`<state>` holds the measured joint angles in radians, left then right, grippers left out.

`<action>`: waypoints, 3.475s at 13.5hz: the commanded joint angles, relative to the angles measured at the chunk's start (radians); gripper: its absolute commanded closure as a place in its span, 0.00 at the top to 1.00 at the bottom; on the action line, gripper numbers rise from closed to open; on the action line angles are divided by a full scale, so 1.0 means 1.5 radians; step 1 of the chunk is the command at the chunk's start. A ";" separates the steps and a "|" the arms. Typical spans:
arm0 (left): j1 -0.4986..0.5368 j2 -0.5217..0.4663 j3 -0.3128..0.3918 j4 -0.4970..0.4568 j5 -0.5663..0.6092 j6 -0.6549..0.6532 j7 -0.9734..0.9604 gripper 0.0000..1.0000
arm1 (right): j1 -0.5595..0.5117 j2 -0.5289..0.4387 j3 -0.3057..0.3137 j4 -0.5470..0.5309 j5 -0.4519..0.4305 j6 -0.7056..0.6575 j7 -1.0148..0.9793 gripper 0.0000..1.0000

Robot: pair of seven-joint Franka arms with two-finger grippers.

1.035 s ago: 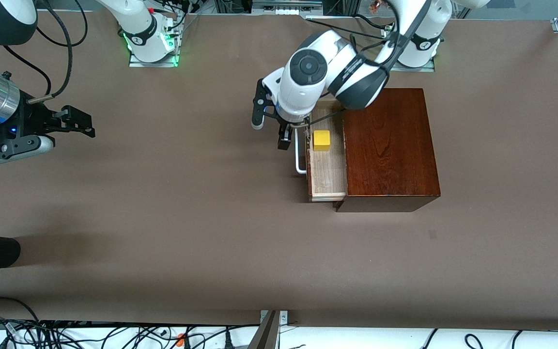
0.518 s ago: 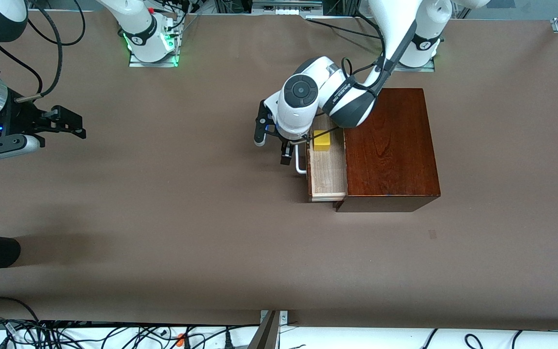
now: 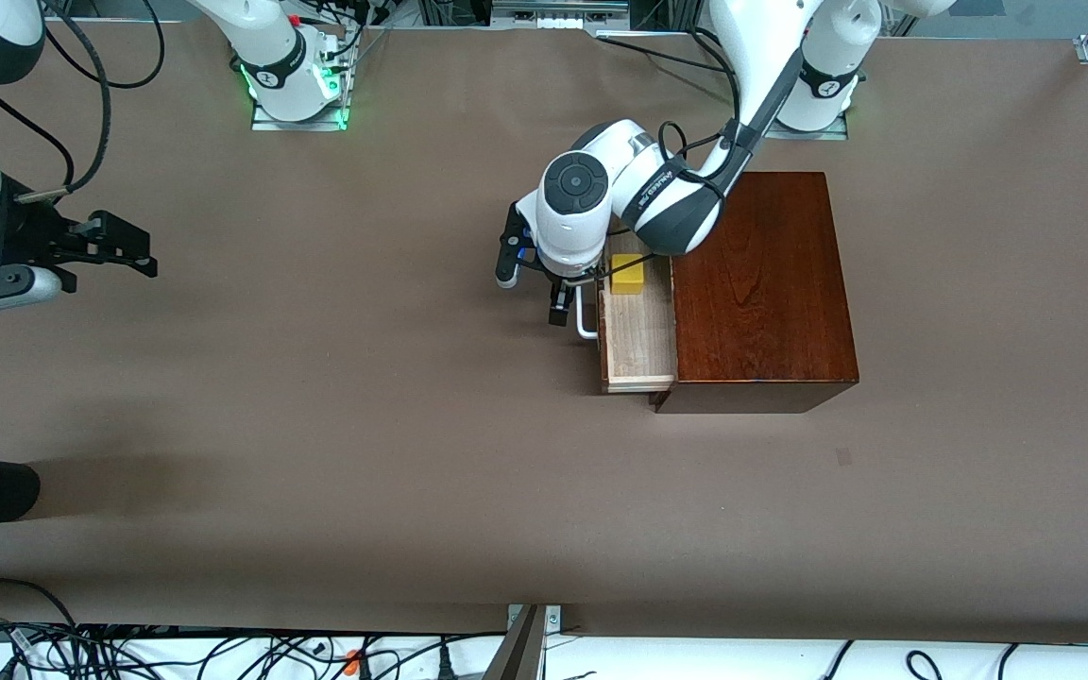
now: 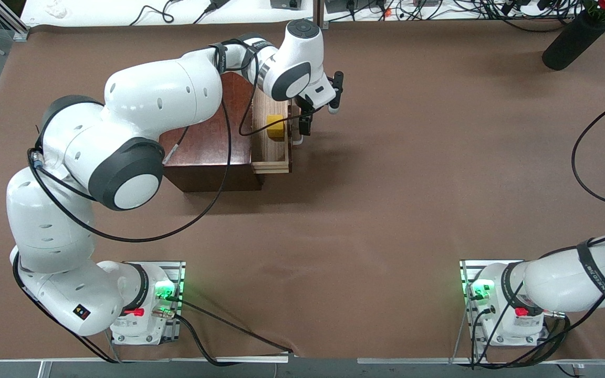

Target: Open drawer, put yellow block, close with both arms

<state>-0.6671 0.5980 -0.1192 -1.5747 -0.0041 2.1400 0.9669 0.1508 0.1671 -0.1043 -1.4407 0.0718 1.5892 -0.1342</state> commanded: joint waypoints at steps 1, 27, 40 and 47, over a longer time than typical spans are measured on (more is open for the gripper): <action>0.005 -0.004 0.009 -0.012 0.035 -0.031 0.028 1.00 | 0.003 -0.010 -0.001 -0.008 -0.003 0.000 -0.002 1.00; 0.067 -0.081 0.007 0.005 0.020 -0.162 0.022 1.00 | 0.002 -0.010 -0.010 -0.009 -0.003 -0.006 -0.003 1.00; 0.239 -0.247 0.019 0.141 0.019 -0.505 -0.506 1.00 | 0.002 -0.009 -0.014 -0.009 -0.002 -0.006 -0.003 1.00; 0.382 -0.314 0.043 0.114 0.020 -0.476 -0.728 1.00 | 0.002 -0.009 -0.015 -0.010 -0.002 -0.007 -0.003 1.00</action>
<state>-0.1298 0.1865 -0.0670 -1.3437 0.0107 1.3857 -0.0653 0.1508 0.1672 -0.1231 -1.4419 0.0718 1.5842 -0.1342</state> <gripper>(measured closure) 0.000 0.000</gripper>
